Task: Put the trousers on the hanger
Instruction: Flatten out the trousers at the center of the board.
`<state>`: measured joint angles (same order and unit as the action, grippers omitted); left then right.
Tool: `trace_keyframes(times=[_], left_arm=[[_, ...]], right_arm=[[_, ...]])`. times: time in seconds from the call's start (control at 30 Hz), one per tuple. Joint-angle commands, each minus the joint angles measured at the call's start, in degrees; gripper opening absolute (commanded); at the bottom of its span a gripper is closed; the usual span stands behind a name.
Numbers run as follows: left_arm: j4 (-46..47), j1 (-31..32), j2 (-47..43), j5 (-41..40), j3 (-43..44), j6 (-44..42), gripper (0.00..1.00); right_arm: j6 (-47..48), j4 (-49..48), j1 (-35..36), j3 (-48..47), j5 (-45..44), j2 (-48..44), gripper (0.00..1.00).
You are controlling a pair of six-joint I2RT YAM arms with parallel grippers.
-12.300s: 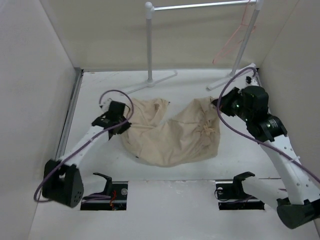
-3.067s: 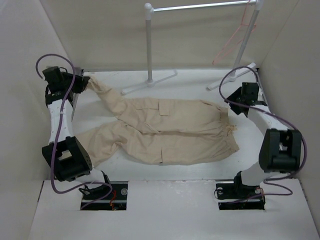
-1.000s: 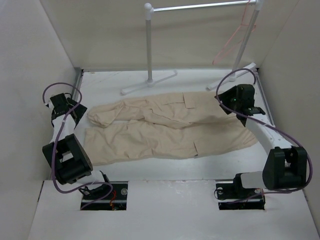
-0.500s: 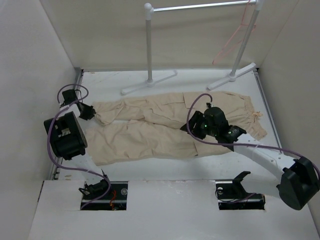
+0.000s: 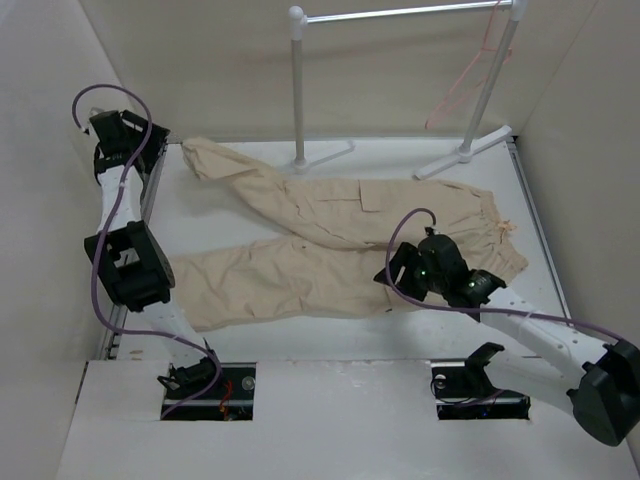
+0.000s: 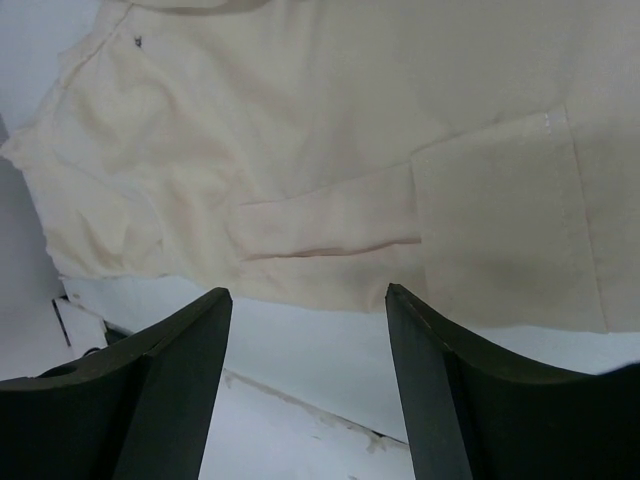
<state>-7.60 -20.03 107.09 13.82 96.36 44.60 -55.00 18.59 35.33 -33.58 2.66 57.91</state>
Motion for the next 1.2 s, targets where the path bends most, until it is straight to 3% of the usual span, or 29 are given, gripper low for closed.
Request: trace_keyframes(times=[0.0, 0.07, 0.13, 0.23, 0.33, 0.53, 0.8, 1.1, 1.17], left_arm=[[-5.7, -1.3, 0.8, -2.7, -4.3, 0.0, 0.7], [-6.2, -1.5, -4.0, -5.8, -9.7, 0.4, 0.68], [-6.8, -1.2, -9.5, -9.6, -15.8, 1.0, 0.64], [-7.7, 1.3, -20.6, -15.8, -28.5, 1.6, 0.58], [-7.1, 4.9, -25.5, -17.5, -36.4, 2.5, 0.55], [-2.4, 10.8, -20.2, -15.7, -36.6, 8.2, 0.57], [3.1, 10.1, -6.6, -15.5, -30.2, 18.4, 0.57], [6.1, 9.3, 4.3, -15.8, -22.4, 19.8, 0.54], [6.1, 9.0, 5.9, -15.6, -21.5, 19.9, 0.48]], right_arm=[[1.7, 1.4, -0.6, -1.3, -1.3, -2.6, 0.69], [2.2, 1.5, -1.4, -1.6, -0.6, -3.2, 0.68], [2.2, 1.5, -1.5, -1.2, -0.4, -3.9, 0.6], [2.3, 0.5, -1.6, -0.1, -0.2, -4.5, 0.36], [3.6, -0.8, -1.7, 0.4, 1.6, -3.7, 0.26], [5.0, -2.5, -1.5, 0.8, 3.8, -2.3, 0.33], [4.3, 0.7, -1.4, 2.6, 3.8, -8.8, 0.58], [0.8, 3.0, -2.2, 4.4, 3.1, -12.4, 0.59], [0.2, 2.9, -2.5, 4.6, 2.9, -12.1, 0.58]])
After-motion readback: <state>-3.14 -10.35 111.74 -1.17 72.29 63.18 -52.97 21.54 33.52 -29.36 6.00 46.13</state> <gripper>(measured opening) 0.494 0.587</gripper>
